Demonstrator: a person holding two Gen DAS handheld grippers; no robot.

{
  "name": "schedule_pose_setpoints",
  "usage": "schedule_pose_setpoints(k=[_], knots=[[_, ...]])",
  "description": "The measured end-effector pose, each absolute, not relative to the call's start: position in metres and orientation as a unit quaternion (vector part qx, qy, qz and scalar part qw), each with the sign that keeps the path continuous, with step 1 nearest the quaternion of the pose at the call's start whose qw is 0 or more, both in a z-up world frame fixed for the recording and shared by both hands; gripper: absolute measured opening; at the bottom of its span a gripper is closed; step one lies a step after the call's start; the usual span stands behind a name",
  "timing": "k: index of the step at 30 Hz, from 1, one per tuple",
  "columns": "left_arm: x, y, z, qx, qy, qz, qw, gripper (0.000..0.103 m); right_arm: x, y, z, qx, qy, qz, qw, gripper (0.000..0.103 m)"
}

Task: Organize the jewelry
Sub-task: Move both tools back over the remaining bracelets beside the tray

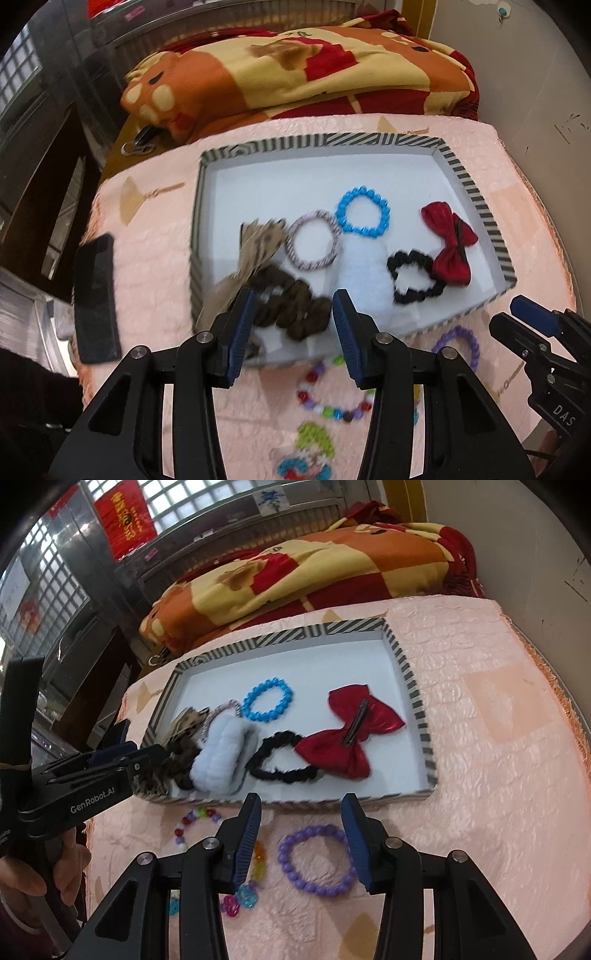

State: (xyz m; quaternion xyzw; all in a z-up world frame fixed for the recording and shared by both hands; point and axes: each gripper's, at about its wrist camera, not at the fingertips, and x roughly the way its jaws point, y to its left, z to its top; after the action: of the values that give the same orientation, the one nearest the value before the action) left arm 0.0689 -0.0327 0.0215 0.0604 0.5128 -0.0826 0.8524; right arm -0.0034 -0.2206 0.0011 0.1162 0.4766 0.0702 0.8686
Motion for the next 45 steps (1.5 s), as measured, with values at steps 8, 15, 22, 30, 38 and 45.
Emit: schedule_pose_setpoints(k=[8, 15, 22, 30, 38, 45], knots=[[0.043, -0.014, 0.018, 0.053, 0.514, -0.069, 0.853, 0.043, -0.018, -0.202, -0.003, 0.117, 0.482, 0.080, 0.865, 0.043], [0.028, -0.006, 0.014, 0.046, 0.519, -0.067, 0.851, 0.043, -0.027, -0.195, -0.006, 0.115, 0.485, 0.078, 0.863, 0.043], [0.020, -0.002, 0.011, 0.041, 0.522, -0.065, 0.849, 0.043, -0.035, -0.194, -0.009, 0.118, 0.489, 0.076, 0.861, 0.043], [0.013, -0.002, 0.007, 0.046, 0.526, -0.067, 0.847, 0.043, -0.042, -0.199, -0.010, 0.121, 0.490, 0.068, 0.861, 0.043], [0.011, 0.005, 0.002, 0.040, 0.541, -0.077, 0.836, 0.043, -0.046, -0.205, -0.019, 0.121, 0.499, 0.062, 0.856, 0.043], [0.009, 0.025, -0.007, 0.017, 0.566, -0.091, 0.819, 0.043, -0.051, -0.209, -0.029, 0.117, 0.507, 0.066, 0.851, 0.043]])
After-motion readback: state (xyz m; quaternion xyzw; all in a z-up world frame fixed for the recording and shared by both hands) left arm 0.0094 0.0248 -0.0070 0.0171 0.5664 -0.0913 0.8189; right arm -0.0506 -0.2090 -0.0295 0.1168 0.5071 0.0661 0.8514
